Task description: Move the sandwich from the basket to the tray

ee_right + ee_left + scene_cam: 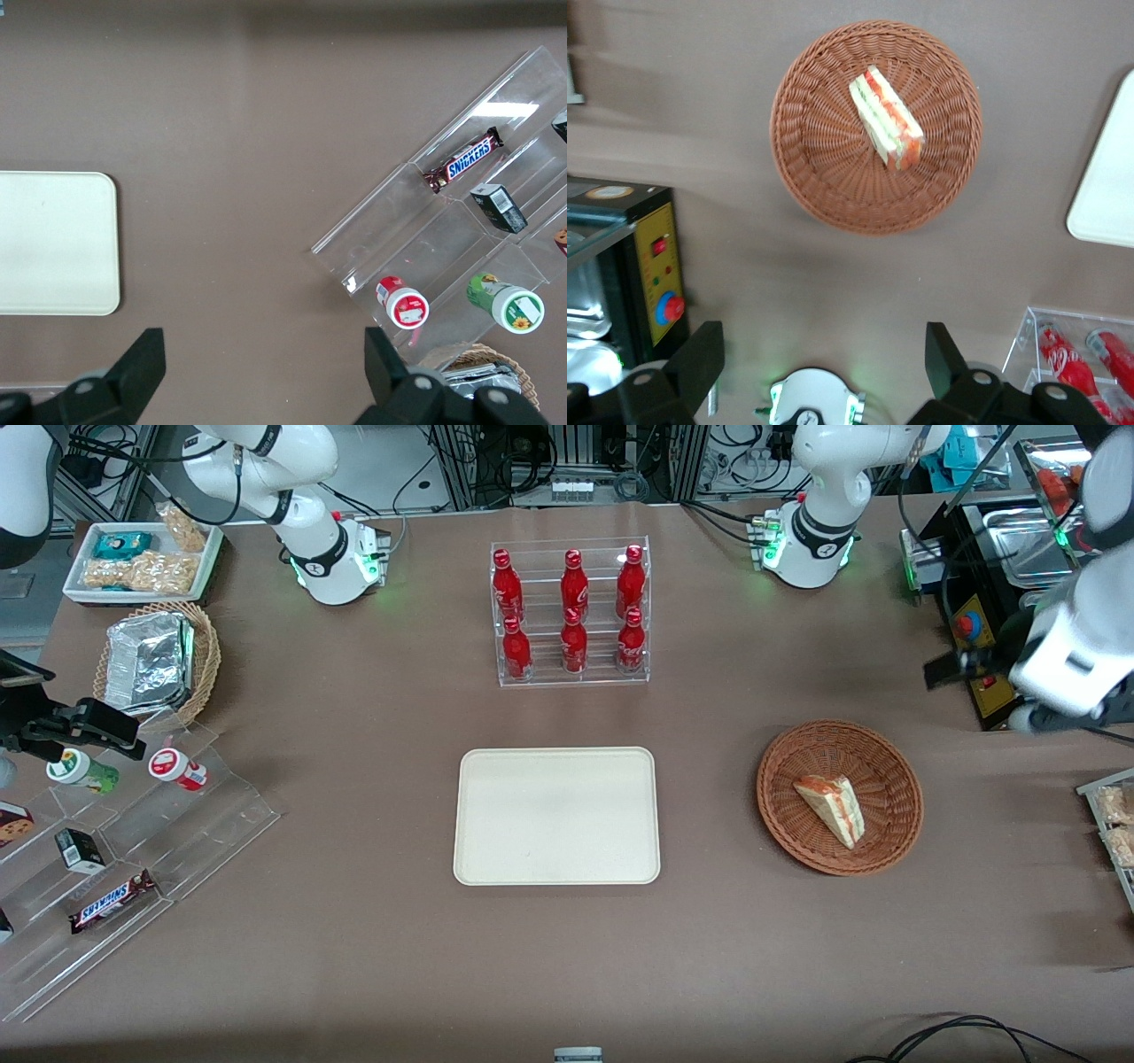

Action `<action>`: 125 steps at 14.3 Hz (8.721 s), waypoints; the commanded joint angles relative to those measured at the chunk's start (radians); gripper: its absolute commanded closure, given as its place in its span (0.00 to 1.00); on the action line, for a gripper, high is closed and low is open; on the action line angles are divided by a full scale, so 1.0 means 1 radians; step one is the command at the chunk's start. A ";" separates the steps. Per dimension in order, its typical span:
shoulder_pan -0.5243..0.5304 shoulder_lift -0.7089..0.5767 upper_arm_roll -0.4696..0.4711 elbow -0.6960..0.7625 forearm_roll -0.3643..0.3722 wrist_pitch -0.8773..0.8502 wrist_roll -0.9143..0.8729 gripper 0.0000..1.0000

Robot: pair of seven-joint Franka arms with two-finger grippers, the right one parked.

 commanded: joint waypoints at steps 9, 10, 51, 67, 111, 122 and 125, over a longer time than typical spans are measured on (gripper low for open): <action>0.027 0.054 -0.014 -0.624 -0.038 1.002 -0.463 0.00; 0.027 0.075 -0.014 -0.635 -0.041 1.030 -0.469 0.00; -0.353 0.212 -0.034 -0.233 -0.012 0.510 -0.537 0.98; -0.693 0.766 -0.051 0.350 0.123 0.630 -0.604 0.82; -0.119 -0.146 0.104 0.071 -0.061 -0.129 -0.100 0.00; -0.098 -0.179 0.124 0.051 -0.064 -0.197 -0.028 0.00; -0.102 -0.172 0.125 0.054 -0.056 -0.151 -0.023 0.00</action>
